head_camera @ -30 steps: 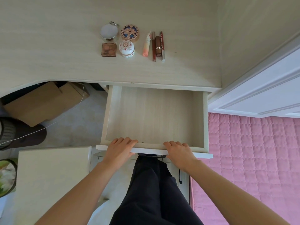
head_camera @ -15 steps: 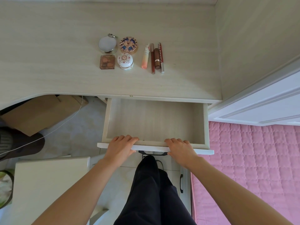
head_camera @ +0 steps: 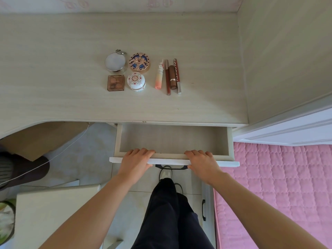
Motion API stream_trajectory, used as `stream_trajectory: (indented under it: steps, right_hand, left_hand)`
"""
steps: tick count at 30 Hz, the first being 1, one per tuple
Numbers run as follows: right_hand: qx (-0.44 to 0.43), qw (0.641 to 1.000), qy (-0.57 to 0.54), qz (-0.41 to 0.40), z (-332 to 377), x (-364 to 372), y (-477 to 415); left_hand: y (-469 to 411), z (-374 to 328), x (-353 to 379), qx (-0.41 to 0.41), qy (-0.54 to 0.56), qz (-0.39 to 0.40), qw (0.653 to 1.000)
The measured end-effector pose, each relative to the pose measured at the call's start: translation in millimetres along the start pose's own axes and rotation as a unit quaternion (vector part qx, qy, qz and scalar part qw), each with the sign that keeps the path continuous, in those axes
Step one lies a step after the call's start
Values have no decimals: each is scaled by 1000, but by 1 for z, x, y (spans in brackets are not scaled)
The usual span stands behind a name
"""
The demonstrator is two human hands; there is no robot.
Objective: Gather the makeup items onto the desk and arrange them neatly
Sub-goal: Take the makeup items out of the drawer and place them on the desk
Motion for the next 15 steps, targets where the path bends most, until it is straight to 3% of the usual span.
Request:
stream_trajectory:
  steps: [15]
  right_hand:
    - [31, 994, -1, -106, -9, -16, -24]
  left_hand:
    - [-37, 9, -15, 7, 1, -95, 995]
Point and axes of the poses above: each hand's wrist, its own y-axis away from the middle knuckle, its own x-axis out of the palm, z = x × y, the point moved 1 cm from there along -y, towards the middle knuckle, and after that the axes turned 1 degree about -y, right-handed, at the moved point
